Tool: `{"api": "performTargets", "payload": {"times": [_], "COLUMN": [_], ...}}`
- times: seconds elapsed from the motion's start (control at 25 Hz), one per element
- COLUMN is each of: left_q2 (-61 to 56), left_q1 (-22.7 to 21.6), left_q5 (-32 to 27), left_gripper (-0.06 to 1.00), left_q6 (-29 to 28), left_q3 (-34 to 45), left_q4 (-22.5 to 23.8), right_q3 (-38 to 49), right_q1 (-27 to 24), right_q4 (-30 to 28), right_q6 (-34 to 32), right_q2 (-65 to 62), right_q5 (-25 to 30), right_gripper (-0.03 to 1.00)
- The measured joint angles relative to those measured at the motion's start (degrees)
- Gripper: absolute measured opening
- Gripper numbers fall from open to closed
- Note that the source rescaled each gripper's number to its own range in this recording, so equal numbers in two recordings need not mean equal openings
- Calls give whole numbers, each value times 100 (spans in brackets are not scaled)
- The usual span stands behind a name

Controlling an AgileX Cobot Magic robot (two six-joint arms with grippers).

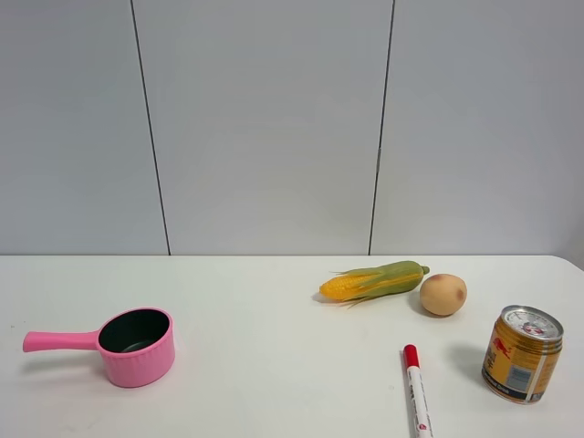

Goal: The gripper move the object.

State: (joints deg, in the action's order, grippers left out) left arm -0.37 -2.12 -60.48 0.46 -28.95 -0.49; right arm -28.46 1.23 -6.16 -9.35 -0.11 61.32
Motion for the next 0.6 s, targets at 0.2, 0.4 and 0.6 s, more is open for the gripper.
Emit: {"api": "performTargets", "payload": {"times": [0.2, 0.4, 0.6], "left_q2": [0, 0, 0], "left_q1": [0, 0, 0], "left_q5": [0, 0, 0], "left_gripper": [100, 100, 100], "left_q6": [0, 0, 0], "left_q3": [0, 0, 0], "left_q4": [0, 0, 0], "right_q3": [0, 0, 0], "right_q1": [0, 0, 0], "right_q4": [0, 0, 0], "right_q6": [0, 0, 0], "right_q2": [0, 0, 0], "right_q5": [0, 0, 0], "right_gripper": [83, 83, 83]}}
